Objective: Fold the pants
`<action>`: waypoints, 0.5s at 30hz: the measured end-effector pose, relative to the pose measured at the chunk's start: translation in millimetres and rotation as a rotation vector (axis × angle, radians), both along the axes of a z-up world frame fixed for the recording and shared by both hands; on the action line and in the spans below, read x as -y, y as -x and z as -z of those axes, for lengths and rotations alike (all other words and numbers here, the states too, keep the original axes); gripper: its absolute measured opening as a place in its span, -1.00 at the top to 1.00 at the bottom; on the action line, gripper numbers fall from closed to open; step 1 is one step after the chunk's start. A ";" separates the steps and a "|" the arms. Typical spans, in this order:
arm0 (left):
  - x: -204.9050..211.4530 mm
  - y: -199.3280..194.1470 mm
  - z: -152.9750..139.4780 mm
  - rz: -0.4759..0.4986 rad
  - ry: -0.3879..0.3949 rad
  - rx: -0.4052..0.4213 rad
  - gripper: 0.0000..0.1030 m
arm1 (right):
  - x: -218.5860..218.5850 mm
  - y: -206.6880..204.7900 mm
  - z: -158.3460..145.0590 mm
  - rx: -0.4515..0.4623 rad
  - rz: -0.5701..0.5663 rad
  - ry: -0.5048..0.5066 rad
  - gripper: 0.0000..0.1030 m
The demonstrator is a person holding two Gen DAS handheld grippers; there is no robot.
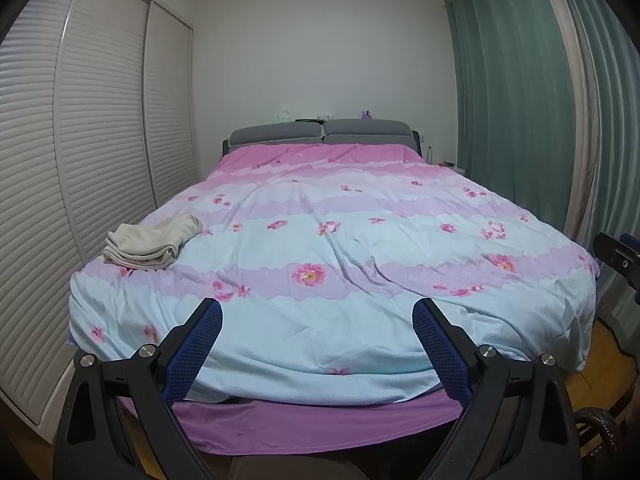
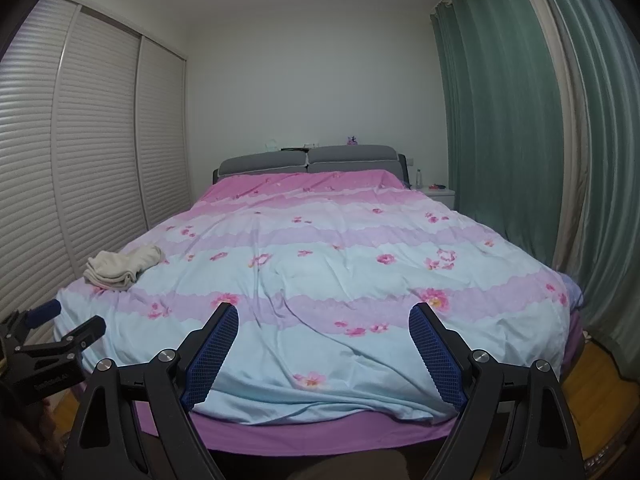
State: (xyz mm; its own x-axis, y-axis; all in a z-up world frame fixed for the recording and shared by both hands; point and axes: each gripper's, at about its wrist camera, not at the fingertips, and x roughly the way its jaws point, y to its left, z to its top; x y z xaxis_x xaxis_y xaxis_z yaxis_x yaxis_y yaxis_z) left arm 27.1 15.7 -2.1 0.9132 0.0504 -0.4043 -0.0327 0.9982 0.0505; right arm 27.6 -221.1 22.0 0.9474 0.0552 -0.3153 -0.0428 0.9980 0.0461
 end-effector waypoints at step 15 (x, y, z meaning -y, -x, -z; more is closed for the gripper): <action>4.0 2.2 -2.6 0.013 -0.004 0.007 -0.89 | -1.4 0.6 -2.8 0.003 -0.003 -0.004 -0.70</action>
